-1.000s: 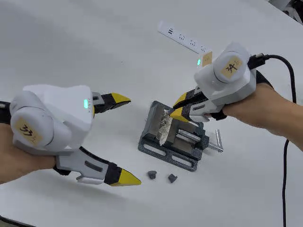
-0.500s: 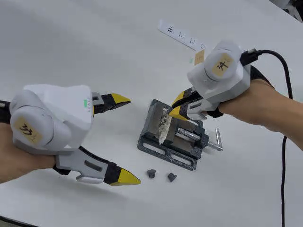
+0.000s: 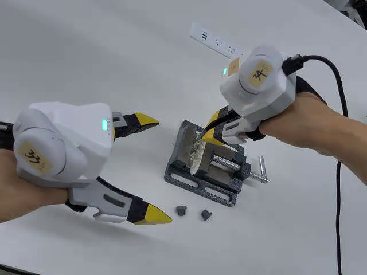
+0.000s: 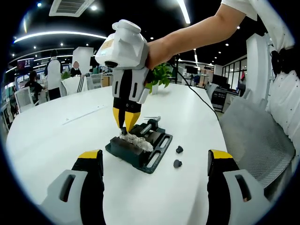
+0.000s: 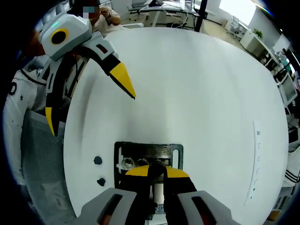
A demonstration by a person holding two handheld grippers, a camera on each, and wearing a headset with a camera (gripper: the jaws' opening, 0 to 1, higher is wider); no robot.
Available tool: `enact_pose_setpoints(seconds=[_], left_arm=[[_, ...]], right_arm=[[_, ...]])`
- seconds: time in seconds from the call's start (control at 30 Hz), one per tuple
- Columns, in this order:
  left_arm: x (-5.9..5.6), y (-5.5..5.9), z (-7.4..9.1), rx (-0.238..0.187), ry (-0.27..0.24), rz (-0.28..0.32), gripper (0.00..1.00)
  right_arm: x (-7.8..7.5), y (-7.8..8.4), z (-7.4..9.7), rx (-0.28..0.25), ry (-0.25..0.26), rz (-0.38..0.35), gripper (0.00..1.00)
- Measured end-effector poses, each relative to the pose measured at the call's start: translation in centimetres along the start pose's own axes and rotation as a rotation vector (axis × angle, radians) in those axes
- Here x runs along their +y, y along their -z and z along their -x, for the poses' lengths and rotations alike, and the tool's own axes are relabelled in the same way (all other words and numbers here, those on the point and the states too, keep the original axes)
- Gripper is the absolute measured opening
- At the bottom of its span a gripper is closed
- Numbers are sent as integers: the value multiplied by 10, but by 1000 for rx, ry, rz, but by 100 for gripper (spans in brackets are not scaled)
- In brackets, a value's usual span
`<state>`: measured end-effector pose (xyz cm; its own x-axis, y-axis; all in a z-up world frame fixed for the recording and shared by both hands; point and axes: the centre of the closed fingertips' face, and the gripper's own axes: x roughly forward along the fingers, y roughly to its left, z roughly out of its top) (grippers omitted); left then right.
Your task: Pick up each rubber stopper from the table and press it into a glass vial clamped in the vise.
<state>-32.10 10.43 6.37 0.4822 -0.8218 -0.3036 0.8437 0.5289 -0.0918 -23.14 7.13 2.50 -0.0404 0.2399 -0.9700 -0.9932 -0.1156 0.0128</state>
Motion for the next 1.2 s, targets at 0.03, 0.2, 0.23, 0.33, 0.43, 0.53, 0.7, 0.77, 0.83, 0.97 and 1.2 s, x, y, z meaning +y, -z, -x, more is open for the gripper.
enact_pose_setpoints(seconds=[0.03, 0.2, 0.23, 0.33, 0.43, 0.53, 0.7, 0.77, 0.83, 0.97, 1.2], left_arm=[[-1, -1, 0, -1, 2, -2, 92], [0, -2, 1, -2, 1, -2, 92], [0, -2, 1, -1, 1, -2, 92], [-1, -3, 1, -1, 0, -1, 92], [0, -2, 3, -1, -5, 0, 92], [1, -1, 4, 1, -9, 2, 92], [3, 0, 5, 3, -12, 3, 92], [3, 1, 6, 4, -13, 3, 92], [3, 1, 6, 3, -13, 4, 92], [3, 2, 6, 8, -12, 4, 92], [3, 4, 5, 15, -7, 4, 91]], right_arm=[[-1, 0, 0, -4, 1, -1, 5], [0, -1, 2, -19, 4, 17, 6], [1, 0, 1, -21, 3, 16, 6], [1, -1, 1, -27, -2, 13, 6], [3, -2, 1, -38, -9, 18, 8], [4, -6, 4, -61, -11, 4, 11], [2, -7, 11, -76, 0, 2, 9], [1, -5, 14, -78, 7, 0, 8], [1, -4, 16, -84, 11, -1, 7], [-1, -2, 16, -83, 9, -1, 2], [1, 0, 10, -83, -1, 1, 0]])
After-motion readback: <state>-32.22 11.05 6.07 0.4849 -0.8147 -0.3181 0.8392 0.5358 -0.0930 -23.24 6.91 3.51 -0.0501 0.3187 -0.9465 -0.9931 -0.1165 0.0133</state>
